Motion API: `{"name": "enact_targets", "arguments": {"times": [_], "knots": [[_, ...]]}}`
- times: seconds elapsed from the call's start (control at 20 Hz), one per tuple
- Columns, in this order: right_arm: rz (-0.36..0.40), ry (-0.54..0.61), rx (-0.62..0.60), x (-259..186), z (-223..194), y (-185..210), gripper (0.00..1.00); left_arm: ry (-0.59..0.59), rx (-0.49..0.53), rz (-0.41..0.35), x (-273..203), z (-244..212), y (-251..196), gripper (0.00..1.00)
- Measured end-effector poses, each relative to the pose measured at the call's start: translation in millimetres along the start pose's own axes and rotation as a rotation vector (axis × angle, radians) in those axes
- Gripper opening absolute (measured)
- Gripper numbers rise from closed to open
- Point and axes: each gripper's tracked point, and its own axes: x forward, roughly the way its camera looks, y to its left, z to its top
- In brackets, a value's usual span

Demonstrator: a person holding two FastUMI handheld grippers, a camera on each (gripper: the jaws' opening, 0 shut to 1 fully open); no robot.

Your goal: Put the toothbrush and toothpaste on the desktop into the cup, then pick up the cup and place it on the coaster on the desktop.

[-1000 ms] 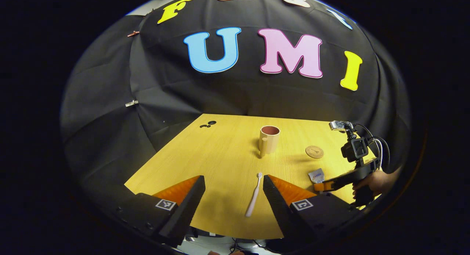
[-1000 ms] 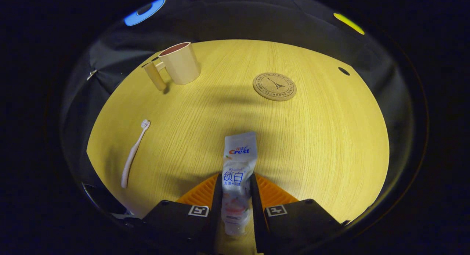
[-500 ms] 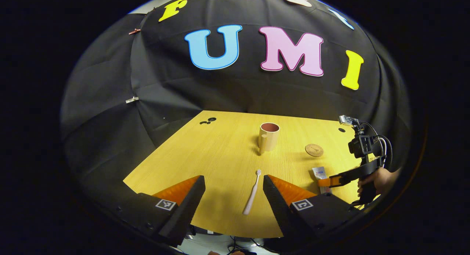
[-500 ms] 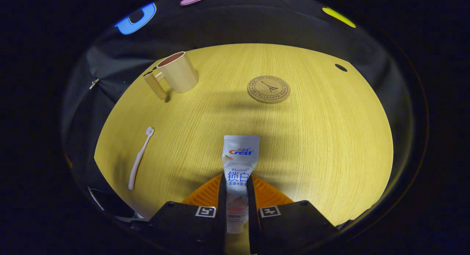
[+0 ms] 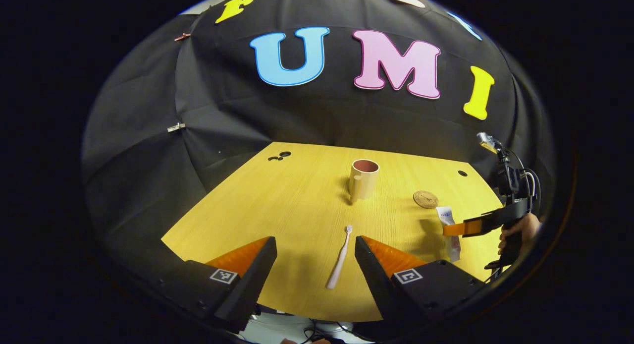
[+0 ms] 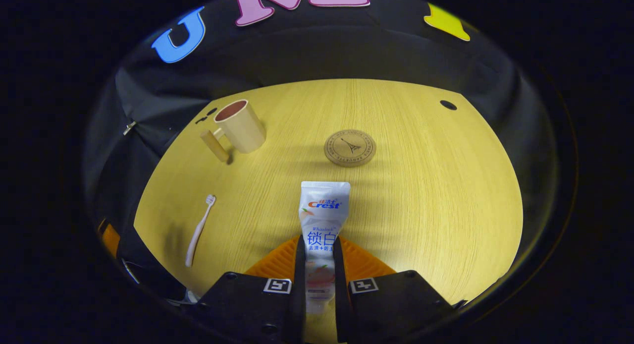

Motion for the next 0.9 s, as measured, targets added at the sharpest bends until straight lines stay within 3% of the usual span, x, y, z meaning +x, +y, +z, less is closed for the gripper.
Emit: {"name": "enact_targets", "arguments": {"times": [0.5,0.7,0.9], "knots": [[0.078,-0.151,0.038,-55.8,61.6,12.3,0.27,0.263,0.072,-0.14,77.7,-50.6,-30.4,0.99],[0.068,-0.192,0.024,-77.4,69.6,1.7,0.28,0.393,0.095,-0.156,113.1,-77.4,-32.6,0.99],[0.061,-0.261,-0.03,-95.8,81.0,-5.2,0.28,0.497,0.049,-0.162,133.5,-94.7,-33.6,0.93]]}}
